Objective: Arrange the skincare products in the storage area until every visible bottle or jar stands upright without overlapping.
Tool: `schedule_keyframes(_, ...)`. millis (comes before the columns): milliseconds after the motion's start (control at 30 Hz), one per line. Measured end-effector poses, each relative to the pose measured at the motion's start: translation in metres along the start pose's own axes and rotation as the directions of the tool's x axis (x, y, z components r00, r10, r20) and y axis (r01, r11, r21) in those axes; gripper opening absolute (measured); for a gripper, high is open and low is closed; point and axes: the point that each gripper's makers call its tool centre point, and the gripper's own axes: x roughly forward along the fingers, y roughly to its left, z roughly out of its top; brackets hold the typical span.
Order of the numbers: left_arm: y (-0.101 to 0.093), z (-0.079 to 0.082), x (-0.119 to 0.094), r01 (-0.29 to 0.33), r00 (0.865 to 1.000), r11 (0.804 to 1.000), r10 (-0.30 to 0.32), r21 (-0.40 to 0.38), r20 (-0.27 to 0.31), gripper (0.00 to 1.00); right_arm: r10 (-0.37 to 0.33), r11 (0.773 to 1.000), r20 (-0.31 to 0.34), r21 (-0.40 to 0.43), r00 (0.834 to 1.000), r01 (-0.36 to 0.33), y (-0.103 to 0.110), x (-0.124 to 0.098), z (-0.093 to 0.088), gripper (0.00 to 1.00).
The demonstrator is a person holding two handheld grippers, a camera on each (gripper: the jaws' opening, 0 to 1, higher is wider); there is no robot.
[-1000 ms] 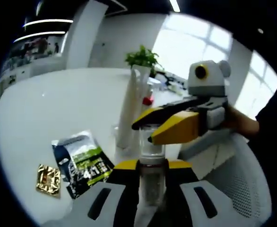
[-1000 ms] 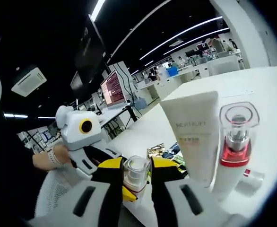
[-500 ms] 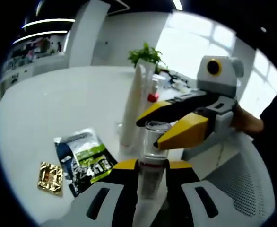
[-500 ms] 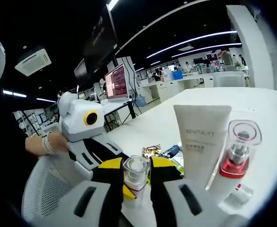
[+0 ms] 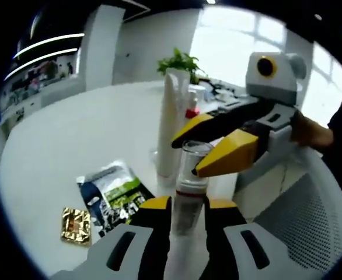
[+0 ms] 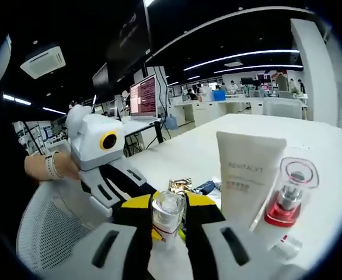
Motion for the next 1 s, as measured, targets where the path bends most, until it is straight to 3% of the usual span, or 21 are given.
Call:
schedule_keyframes(333,-0.001,0.002,0.001,0.003,1.0,1.0,-0.003,0.019,0.008,0.22,-0.003,0.999,-0.032,-0.043,0.999,0.002,0.001,0.001,-0.006,0.2)
schedule_keyframes(533,-0.002,-0.002,0.002,0.004,1.0,1.0,-0.004,0.028,-0.017,0.18,0.002,0.997,-0.047,-0.073,0.999,-0.006,0.004,0.003,-0.008,0.2)
schedule_keyframes(633,-0.002,-0.003,0.002,0.011,1.0,0.999,-0.01,0.04,-0.021,0.17,0.005,0.997,-0.049,-0.07,0.999,-0.009,0.004,0.003,-0.009,0.2)
schedule_keyframes(667,-0.001,-0.002,0.002,-0.003,1.0,0.997,0.005,0.077,-0.021,0.17,0.006,0.997,-0.05,-0.072,0.999,-0.009,0.004,0.003,-0.009,0.2)
schedule_keyframes(1000,0.0,-0.006,0.005,-0.01,0.999,0.995,0.014,0.1,-0.037,0.17,0.013,0.997,-0.057,-0.072,0.998,-0.017,0.006,0.004,-0.011,0.2)
